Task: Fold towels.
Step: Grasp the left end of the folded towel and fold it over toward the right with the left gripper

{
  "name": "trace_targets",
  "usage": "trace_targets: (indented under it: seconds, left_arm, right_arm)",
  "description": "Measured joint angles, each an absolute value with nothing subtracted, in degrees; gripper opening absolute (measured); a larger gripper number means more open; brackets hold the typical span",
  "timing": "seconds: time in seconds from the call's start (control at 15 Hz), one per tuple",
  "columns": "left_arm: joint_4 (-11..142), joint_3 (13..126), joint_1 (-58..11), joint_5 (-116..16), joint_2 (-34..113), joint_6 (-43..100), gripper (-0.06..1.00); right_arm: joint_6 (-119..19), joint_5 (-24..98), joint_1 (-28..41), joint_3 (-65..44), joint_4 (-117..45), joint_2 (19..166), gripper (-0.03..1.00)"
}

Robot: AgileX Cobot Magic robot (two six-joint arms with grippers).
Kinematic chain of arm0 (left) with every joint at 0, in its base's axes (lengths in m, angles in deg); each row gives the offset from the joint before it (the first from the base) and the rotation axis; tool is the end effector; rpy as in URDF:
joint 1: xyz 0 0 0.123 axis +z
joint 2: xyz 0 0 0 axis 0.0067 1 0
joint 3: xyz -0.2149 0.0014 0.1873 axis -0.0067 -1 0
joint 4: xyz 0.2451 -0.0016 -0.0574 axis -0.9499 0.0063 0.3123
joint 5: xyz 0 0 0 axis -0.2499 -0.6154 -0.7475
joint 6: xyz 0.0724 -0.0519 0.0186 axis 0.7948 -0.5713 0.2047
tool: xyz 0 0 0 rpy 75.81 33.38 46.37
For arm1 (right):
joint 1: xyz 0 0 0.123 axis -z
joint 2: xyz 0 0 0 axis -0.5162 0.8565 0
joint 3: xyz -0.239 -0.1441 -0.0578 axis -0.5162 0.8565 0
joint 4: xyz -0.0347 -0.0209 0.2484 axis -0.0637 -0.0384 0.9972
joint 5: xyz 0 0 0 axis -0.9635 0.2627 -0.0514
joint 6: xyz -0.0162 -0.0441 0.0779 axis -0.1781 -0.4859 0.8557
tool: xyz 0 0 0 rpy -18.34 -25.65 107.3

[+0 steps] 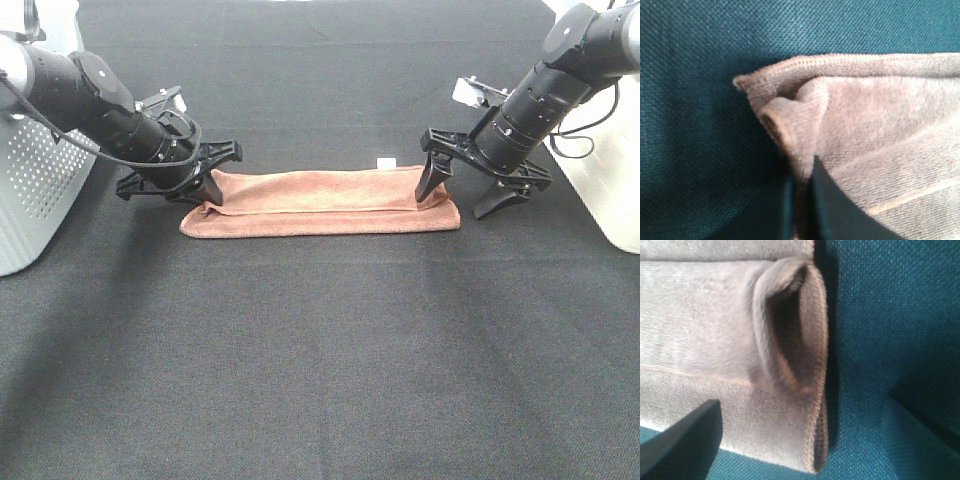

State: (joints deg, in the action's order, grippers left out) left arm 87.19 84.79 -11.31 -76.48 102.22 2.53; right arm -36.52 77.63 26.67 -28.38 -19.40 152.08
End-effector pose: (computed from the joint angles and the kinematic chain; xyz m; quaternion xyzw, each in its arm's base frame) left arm 0.4714 -0.1248 0.0888 -0.0565 0.9571 -0.2098 0.1915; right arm 0.4652 0.0645 0.1167 0.0062 0.9805 0.1692 0.0996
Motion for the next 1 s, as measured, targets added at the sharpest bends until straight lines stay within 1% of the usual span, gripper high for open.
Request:
trace_targets:
  seconds: [0.27, 0.47, 0.6, 0.73, 0.87, 1.0]
  left_arm:
    - [85.8, 84.8, -10.6, -78.0, 101.6, 2.5, 0.03]
    - [76.4, 86.1, -8.4, -82.5, 96.5, -1.4, 0.03]
    - [70.1, 89.5, -8.0, -87.1, 93.3, -5.3, 0.03]
    - [66.3, 96.0, -8.3, -96.1, 92.9, -10.4, 0.03]
    - [68.6, 99.8, -9.6, -99.3, 92.9, -11.2, 0.03]
    - [74.1, 101.8, -12.6, -99.3, 93.2, -11.2, 0.03]
  right_arm:
    - [-36.5, 78.7, 26.7, -28.4, -20.0, 152.1, 0.81]
    - [-36.5, 78.9, 26.7, -28.5, -20.5, 152.0, 0.81]
    - [-36.5, 79.0, 26.7, -28.7, -20.5, 152.0, 0.81]
    - [-36.5, 79.5, 26.7, -28.8, -20.5, 152.0, 0.81]
    - [-36.5, 80.2, 26.7, -28.8, -20.5, 152.0, 0.81]
    - [-36.5, 80.5, 26.7, -28.8, -20.5, 152.0, 0.81]
